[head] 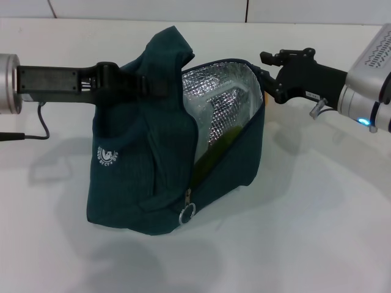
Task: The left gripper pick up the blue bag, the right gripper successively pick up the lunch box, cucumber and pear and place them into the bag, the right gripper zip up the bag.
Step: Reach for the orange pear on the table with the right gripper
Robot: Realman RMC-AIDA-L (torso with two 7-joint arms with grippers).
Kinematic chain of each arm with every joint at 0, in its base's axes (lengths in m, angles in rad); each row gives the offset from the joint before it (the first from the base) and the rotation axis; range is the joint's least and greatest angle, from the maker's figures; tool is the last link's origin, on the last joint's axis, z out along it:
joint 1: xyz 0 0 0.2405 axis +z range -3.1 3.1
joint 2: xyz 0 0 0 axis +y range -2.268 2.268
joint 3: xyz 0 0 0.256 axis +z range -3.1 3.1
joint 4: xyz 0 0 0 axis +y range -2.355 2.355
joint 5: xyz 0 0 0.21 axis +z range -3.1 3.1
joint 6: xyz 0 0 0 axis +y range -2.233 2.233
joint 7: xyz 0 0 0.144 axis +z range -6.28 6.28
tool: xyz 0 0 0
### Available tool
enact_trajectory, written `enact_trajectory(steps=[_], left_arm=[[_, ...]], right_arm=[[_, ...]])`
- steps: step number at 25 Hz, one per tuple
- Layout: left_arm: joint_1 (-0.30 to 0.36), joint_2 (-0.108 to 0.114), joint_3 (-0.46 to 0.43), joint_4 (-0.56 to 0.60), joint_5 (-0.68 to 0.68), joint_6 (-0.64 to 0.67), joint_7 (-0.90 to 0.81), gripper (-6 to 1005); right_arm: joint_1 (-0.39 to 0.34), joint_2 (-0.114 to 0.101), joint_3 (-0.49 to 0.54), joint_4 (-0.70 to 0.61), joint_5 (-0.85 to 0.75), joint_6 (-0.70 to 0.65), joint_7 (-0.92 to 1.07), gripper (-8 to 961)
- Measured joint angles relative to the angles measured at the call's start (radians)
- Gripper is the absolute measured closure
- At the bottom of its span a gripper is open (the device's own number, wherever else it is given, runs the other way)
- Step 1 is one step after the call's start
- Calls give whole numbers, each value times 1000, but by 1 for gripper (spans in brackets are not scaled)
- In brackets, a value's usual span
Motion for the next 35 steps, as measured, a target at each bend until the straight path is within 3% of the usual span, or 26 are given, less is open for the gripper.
enact_trajectory(steps=[10,20,35], left_arm=[[0,-1,1,0,0,0,5,938],[0,-2,-2,0,0,5,10,937],[-6,-1,-4,0,0,5,11,936]], right_arm=[[5,0,0,-1,-3,9,0,671],[4,0,0,-4,-2,12,-25,937],[-38,0,17,-60,14,3,-28,948]])
